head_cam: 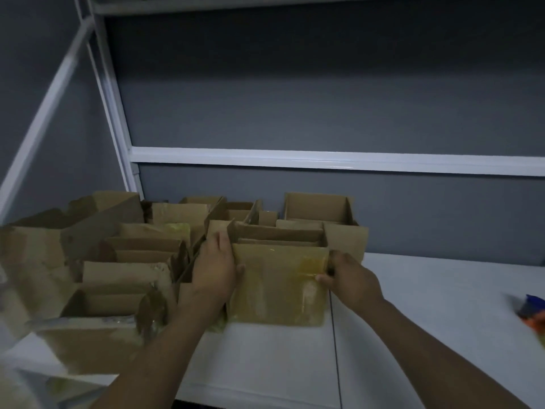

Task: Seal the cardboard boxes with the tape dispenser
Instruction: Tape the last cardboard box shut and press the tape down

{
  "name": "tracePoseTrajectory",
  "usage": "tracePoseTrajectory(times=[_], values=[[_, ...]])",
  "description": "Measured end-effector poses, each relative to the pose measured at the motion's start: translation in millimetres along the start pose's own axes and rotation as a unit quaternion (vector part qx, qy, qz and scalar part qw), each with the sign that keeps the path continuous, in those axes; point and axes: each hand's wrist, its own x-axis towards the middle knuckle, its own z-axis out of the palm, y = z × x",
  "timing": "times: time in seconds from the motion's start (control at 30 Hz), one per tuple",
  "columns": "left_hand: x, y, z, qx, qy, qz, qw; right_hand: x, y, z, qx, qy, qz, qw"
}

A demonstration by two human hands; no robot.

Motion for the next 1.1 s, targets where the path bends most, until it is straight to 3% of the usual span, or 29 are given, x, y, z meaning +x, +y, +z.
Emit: tracePoseTrajectory(times=[0.1, 0.3, 0.47, 0.53, 0.8, 1.1], values=[[-5.9, 29.6, -8.7, 0.064, 0.040, 0.046, 0.996, -10.1, 18.5, -20.1, -0.062, -0.048, -0.006, 0.997], [-41.4, 136.0, 3.9, 0.098, 0.004, 0.117, 0.988, -52.6, 90.7, -76.3, -0.135, -0.055, 0.005, 0.989], [-66.9, 231.4, 41.2, 0.130, -0.038, 0.118, 0.984, -89.0, 181.3, -118.6, -0.164, -0.062, 0.005, 0.985], [-76.0, 266.0, 56.7, 0.135, -0.025, 0.125, 0.983, -99.6, 219.6, -132.4, -0.166, -0.067, 0.015, 0.984], [-88.3, 381.6, 131.4, 0.067, -0.138, 0.175, 0.973, -113.3, 336.6, -156.1, -0.173, -0.078, 0.075, 0.979], [-65.6, 450.8, 235.7, 0.027, -0.231, 0.235, 0.944, -121.6, 428.5, -143.3, -0.088, -0.130, 0.227, 0.961]])
